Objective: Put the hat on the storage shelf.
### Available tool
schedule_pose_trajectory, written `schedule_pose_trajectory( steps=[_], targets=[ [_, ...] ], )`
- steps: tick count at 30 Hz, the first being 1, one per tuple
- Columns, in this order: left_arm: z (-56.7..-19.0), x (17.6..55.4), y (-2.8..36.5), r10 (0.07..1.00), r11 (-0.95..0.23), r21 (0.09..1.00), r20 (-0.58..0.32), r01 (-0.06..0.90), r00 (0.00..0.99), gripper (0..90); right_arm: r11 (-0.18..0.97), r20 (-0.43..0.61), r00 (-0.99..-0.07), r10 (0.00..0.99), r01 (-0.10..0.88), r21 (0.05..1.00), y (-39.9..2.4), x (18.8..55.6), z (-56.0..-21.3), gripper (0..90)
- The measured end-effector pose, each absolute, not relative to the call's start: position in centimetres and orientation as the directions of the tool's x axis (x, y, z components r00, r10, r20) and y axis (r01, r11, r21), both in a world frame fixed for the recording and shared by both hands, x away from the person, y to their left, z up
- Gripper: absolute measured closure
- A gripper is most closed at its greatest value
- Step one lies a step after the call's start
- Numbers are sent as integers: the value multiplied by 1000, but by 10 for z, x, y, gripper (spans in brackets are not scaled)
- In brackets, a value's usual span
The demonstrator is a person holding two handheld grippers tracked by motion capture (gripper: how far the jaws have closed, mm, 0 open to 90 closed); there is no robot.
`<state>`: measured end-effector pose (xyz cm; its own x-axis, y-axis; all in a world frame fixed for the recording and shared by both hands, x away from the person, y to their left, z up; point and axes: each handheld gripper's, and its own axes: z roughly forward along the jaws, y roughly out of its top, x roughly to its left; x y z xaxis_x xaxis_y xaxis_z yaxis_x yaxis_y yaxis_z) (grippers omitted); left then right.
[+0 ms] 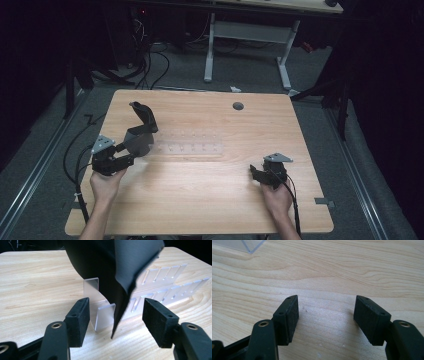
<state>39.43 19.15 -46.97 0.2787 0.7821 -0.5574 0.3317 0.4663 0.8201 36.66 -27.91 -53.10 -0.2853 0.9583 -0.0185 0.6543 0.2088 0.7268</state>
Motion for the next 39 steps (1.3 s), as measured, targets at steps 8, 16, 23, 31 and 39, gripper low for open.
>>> schedule_pose_trajectory(
  steps=[8,16,23,31,39],
  targets=[
    [-482,376,190,781,459,814,-561,356,275,386,209,-19,-285,958,654,727,-279,367,-531,372],
    [-496,361,187,761,477,791,-590,384,271,386,209,-18,-285,958,654,727,-279,367,-531,372],
    [-507,354,178,749,471,778,-602,416,277,387,208,-19,-285,958,654,727,-279,366,-531,372],
    [-515,347,159,786,385,819,-533,426,313,394,209,-19,-285,958,654,727,-279,366,-531,372],
    [-524,346,144,788,352,823,-518,445,334,394,208,-18,-285,958,655,727,-279,366,-531,372]
  ],
)
